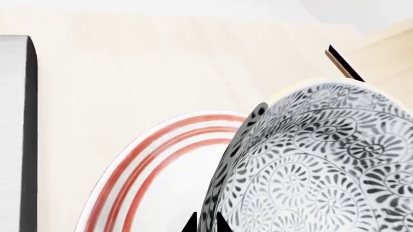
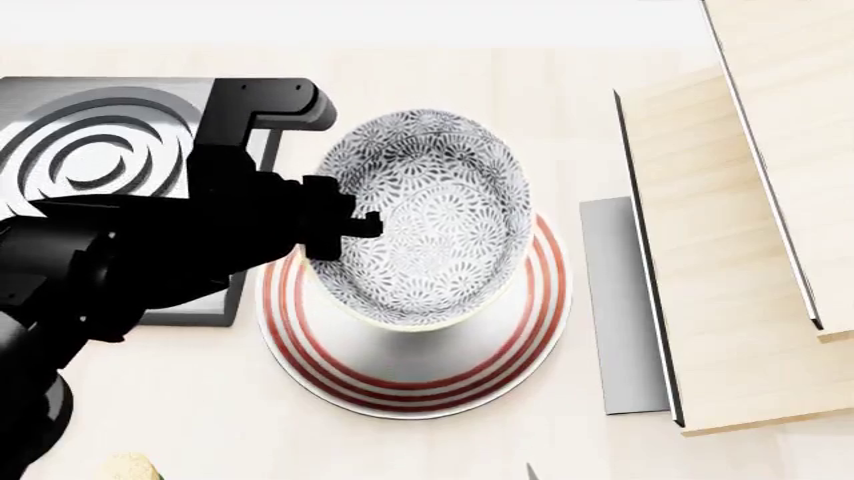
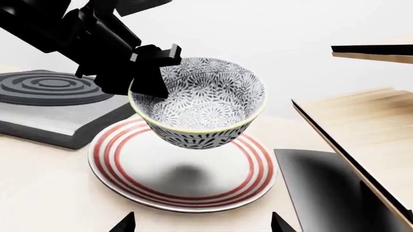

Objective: Pick up the akita bowl and put it on the plate.

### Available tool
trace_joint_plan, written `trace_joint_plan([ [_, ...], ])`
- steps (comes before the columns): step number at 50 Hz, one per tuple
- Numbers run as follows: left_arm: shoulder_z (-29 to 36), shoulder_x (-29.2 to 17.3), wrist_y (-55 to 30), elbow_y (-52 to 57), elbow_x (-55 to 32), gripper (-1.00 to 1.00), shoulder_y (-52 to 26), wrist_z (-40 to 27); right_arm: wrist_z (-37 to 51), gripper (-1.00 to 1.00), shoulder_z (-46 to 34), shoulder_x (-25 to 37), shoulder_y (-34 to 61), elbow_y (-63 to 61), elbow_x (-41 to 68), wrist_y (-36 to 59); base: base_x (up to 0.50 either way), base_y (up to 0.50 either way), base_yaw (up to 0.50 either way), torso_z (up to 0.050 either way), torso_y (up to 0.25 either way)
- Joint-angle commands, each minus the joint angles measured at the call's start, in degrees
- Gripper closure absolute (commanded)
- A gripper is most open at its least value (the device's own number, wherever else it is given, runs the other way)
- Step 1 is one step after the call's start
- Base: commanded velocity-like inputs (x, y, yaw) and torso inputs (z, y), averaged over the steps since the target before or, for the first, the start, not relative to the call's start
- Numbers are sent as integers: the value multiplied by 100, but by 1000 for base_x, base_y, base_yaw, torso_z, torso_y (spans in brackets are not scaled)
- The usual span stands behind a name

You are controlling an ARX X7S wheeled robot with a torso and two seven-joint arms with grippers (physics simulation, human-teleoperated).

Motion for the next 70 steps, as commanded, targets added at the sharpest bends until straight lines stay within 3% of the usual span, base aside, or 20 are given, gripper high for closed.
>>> trace_joint_plan([
  [1,688,10,237,-41,-854,100,-84,-95,3,-100,-20,4,7,-2,4,7,0,0,0,0,0],
  [46,2361,11,486,-153,-2357,100,243,-157,27,-100,-84,10,35,39,18,-24,0,0,0,0,0],
  [60,2596,11,743,-54,-2586,100,232,-214,22,-100,-101,10,57,85,32,-45,0,0,0,0,0],
  [61,2614,11,752,-33,-2581,-100,214,-231,23,-100,-105,10,56,77,30,-35,0,0,-3,0,0],
  [70,2645,11,906,12,-2565,-100,93,-167,19,-100,-125,-2,72,150,34,-70,0,0,0,0,0],
])
